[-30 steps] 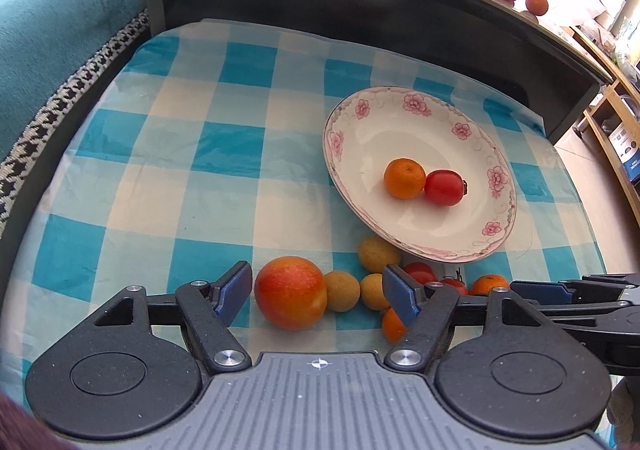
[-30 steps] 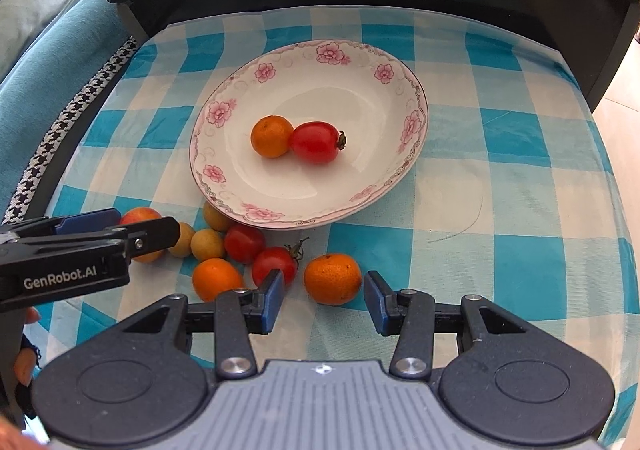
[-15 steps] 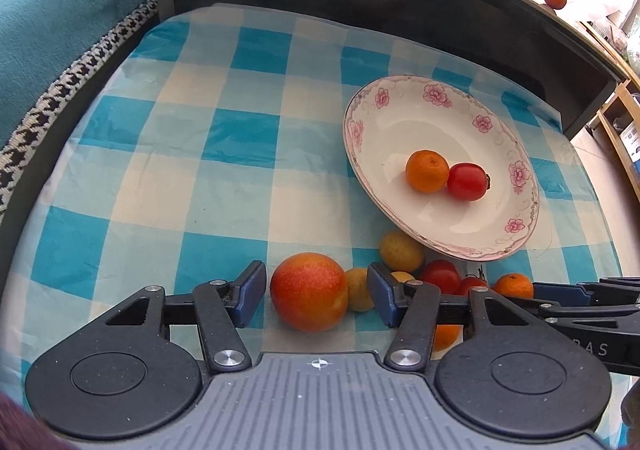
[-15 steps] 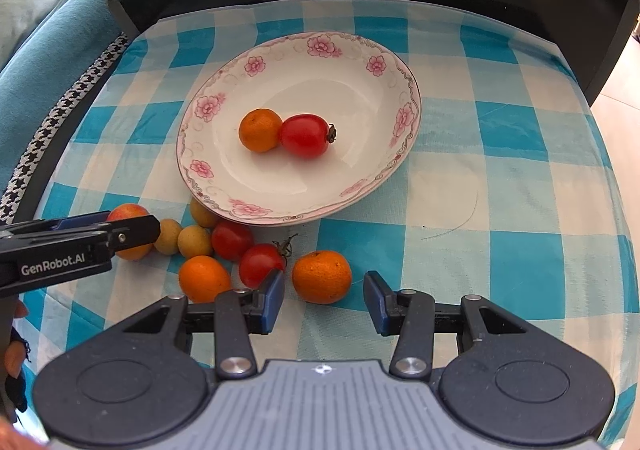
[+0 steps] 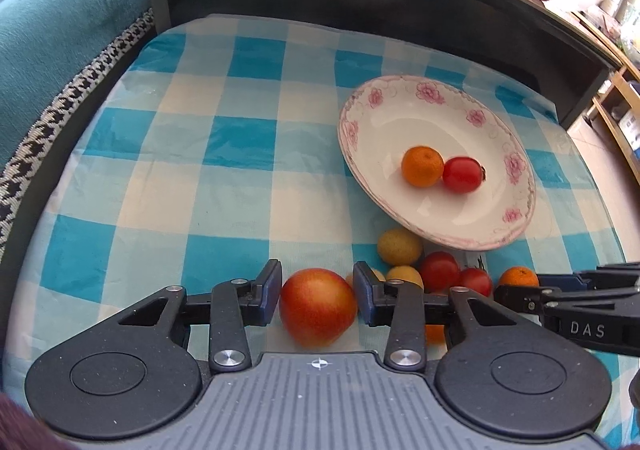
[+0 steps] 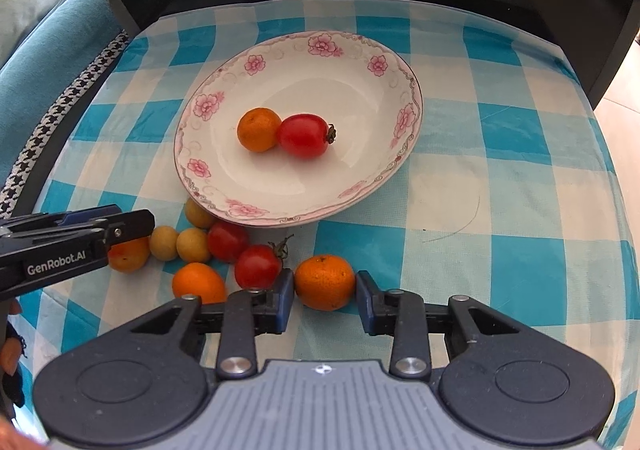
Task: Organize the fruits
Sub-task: 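Lift the large red-orange fruit and the tangerine off the cloth with both grippers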
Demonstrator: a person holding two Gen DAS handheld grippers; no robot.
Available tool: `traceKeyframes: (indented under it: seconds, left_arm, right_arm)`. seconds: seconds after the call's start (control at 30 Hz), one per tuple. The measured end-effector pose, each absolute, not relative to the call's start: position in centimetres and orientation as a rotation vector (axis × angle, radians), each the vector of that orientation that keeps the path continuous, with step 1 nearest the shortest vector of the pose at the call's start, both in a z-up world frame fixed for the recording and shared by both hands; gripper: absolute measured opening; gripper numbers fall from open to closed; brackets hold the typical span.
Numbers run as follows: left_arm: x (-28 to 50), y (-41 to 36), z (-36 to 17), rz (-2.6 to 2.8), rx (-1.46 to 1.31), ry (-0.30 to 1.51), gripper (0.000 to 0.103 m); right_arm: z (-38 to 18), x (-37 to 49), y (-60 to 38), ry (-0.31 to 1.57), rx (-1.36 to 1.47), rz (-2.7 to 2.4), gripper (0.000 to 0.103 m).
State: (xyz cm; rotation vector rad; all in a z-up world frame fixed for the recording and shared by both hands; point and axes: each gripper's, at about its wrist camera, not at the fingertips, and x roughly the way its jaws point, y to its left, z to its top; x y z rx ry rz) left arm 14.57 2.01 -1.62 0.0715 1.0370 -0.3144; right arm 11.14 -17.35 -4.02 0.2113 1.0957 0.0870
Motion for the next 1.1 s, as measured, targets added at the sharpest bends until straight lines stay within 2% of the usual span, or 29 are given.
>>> traceKeyframes:
  seconds: [0.1, 0.3, 0.6, 0.77, 0.97, 1.03, 1.1]
  left_arm:
    - [14.1, 2.3, -1.8, -0.313, 0.071, 1.043, 0.053]
    - [13.7, 2.0, -2.3, -0.330, 0.106, 1.065, 0.052]
    - [14.1, 2.1, -2.4, -0.347, 0.062, 1.071, 0.065]
    - [14.6, 1.7, -2.7, -0.344, 0.062, 1.070, 0.066]
    - [14.3, 1.3, -2.6, -0.347, 0.091, 1.056, 0.060]
    - [14.2, 1.4, -2.5, -0.342, 0.090, 1.050, 0.050]
    - [14.0, 1.5, -2.3, -0.344, 0.085, 1.056, 0.050]
  right_arm:
    - [-4.2, 10.8, -17.5, 1.112, 0.226, 0.093, 0.035]
    - [-4.3, 10.9, -17.4, 1.112, 0.225, 0.092, 0.035]
    - [-4.3, 11.1, -17.9, 1.110, 0.253, 0.090, 0.035]
    - [-4.3, 11.4, -17.8, 1.107, 0.245, 0.097, 0.036]
    - [-4.2, 11.4, -17.3, 1.100, 0.194, 0.098, 0.035]
    - [-4.1, 11.2, -16.8, 1.094, 0.152, 0.096, 0.034]
    - [-4.0, 11.0, -16.6, 1.098, 0.145, 0.103, 0.034]
